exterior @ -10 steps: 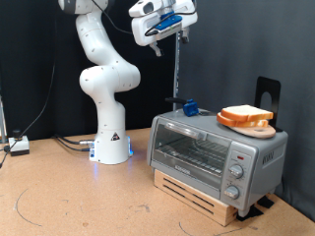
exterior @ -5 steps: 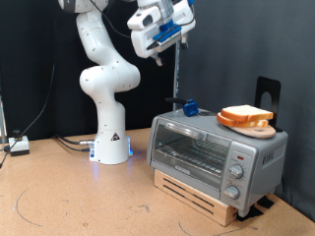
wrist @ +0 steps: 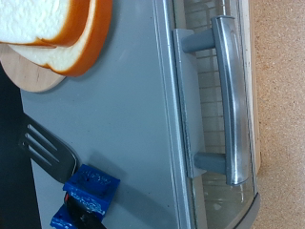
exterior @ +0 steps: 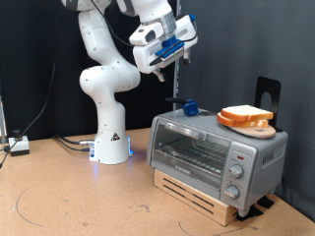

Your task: Make a piece of toast with the oven

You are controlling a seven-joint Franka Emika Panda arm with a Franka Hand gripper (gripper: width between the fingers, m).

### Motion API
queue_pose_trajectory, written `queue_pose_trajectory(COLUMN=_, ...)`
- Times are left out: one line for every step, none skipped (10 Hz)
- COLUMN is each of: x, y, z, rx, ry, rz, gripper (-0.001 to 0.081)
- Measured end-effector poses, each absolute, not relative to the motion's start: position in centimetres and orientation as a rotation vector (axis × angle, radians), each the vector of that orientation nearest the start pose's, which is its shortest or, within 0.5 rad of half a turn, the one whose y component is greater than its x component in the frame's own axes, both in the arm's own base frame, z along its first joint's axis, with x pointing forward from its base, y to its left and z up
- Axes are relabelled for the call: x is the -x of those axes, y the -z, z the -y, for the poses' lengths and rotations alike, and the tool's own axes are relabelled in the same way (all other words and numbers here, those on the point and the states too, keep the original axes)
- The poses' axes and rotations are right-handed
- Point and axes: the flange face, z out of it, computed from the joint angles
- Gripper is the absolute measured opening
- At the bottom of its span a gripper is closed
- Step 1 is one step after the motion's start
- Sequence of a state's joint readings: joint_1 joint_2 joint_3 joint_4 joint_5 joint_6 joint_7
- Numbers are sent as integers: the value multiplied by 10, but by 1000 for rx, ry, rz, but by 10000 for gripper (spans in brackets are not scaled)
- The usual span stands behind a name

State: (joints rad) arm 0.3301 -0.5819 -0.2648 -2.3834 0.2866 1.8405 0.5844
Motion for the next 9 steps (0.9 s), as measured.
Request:
queue_pose_trajectory(x=-382, y=-530, z=-35, rx=2630, ry=-176, rz=-746, gripper=807)
queue_pose_trajectory(x=-381, y=-529, z=-36, rx=2643, ry=-167, rz=-691, gripper=807)
queue_pose_trajectory(x=-378, y=-524, z=-36, rx=2658, ry=-165, rz=-616, gripper=807)
queue_pose_trajectory(x=-374, y=-515, z=-35, rx=2661, ry=-181, rz=-595, gripper=807)
queue_pose_trajectory(x=-371, y=-501, z=-32, rx=2659, ry=-198, rz=-610, gripper=807)
queue_pose_trajectory(x=-369, y=-484, z=-29, rx=2661, ry=-203, rz=-639, gripper=807)
queue_pose_trajectory(x=-366, y=-466, z=-25, rx=2672, ry=-216, rz=-671, gripper=807)
queue_pose_trajectory(x=-363, y=-449, z=-22, rx=2678, ry=-243, rz=-722, gripper=807)
queue_pose_trajectory(x=-363, y=-441, z=-21, rx=2678, ry=-255, rz=-761, gripper=807)
